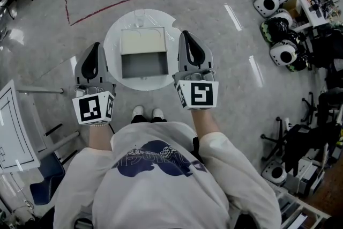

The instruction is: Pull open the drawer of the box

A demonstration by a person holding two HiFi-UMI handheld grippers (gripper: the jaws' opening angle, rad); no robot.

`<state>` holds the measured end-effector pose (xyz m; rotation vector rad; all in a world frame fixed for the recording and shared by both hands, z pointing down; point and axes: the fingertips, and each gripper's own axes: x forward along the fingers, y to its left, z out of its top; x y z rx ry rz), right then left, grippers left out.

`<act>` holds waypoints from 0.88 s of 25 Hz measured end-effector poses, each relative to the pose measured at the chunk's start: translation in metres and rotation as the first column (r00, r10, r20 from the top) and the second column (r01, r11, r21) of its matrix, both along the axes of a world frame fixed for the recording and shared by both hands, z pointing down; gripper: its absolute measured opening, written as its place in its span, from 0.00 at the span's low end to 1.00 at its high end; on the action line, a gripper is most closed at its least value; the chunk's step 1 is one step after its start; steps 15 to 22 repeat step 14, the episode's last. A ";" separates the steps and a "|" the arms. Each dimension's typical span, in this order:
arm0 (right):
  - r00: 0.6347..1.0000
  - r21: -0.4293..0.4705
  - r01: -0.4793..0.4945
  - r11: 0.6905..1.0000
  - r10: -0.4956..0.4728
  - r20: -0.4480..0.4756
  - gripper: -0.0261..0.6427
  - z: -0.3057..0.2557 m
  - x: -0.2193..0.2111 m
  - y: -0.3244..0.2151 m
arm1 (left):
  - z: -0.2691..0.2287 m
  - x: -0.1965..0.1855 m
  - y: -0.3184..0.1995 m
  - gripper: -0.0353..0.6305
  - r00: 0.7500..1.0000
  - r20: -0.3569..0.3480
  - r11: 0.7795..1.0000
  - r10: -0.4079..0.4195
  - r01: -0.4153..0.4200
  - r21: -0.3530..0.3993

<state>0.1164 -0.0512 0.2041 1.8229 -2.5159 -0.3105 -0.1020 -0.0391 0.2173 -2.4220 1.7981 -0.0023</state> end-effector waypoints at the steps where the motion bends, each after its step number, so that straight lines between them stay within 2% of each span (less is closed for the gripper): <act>1: 1.000 0.003 -0.005 1.000 0.005 -0.003 0.03 0.000 0.001 0.000 | 0.000 0.000 0.000 0.06 1.000 0.002 1.000 0.000 0.000 -0.001; 22: 0.999 0.013 -0.034 0.999 0.034 -0.019 0.03 -0.003 0.011 0.001 | 0.000 0.002 0.002 0.06 1.000 -0.020 1.000 -0.001 0.001 -0.009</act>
